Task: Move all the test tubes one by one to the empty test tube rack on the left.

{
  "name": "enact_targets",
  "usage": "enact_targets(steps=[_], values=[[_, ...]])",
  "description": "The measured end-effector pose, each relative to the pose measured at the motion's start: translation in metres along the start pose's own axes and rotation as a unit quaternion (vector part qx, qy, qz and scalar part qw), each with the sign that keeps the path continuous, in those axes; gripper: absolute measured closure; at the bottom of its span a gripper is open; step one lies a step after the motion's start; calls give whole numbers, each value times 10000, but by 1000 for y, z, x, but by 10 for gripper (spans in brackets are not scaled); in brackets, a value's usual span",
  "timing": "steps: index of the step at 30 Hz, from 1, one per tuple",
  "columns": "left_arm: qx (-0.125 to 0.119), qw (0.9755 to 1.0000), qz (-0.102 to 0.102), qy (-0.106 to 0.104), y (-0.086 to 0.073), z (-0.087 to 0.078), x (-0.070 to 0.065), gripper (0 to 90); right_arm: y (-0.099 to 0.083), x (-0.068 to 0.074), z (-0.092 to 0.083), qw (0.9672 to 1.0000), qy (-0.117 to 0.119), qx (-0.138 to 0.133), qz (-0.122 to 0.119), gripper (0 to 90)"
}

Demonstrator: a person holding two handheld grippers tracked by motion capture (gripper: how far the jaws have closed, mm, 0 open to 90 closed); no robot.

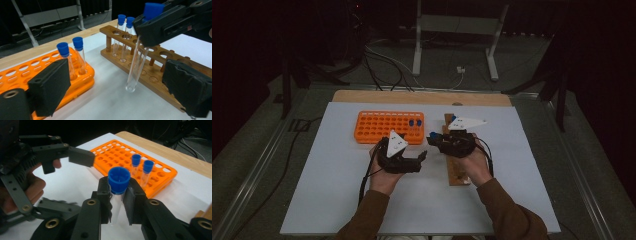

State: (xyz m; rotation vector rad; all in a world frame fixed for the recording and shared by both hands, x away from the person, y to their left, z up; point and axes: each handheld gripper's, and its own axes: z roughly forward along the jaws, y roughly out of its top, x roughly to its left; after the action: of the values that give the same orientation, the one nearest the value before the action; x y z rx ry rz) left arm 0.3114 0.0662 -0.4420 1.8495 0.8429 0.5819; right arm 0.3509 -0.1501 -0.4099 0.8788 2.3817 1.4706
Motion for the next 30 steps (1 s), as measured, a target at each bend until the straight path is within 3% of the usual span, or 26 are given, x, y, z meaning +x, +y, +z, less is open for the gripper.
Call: enact_targets(steps=[3, 11, 15, 22, 25, 30], values=[[-2, 10000, 60, 2, 1, 3, -5, 195, 1, 3, 3, 10000, 44, 18, -24, 763], [65, 9997, 229, -36, 1, 12, -15, 546, 1, 6, 5, 9999, 159, 3, 6, 763], [63, 9996, 266, -54, 1, 15, -17, 648, 1, 6, 4, 9998, 195, -26, 36, 763], [28, 9994, 330, -135, 0, 16, -19, 773, 0, 6, 5, 9998, 205, -11, 24, 763], [0, 9994, 273, -191, -1, 16, -18, 777, 0, 6, 5, 9998, 204, -9, 22, 761], [33, 9997, 155, -189, -4, 17, -15, 779, 1, 4, 2, 9997, 192, -87, 79, 604]])
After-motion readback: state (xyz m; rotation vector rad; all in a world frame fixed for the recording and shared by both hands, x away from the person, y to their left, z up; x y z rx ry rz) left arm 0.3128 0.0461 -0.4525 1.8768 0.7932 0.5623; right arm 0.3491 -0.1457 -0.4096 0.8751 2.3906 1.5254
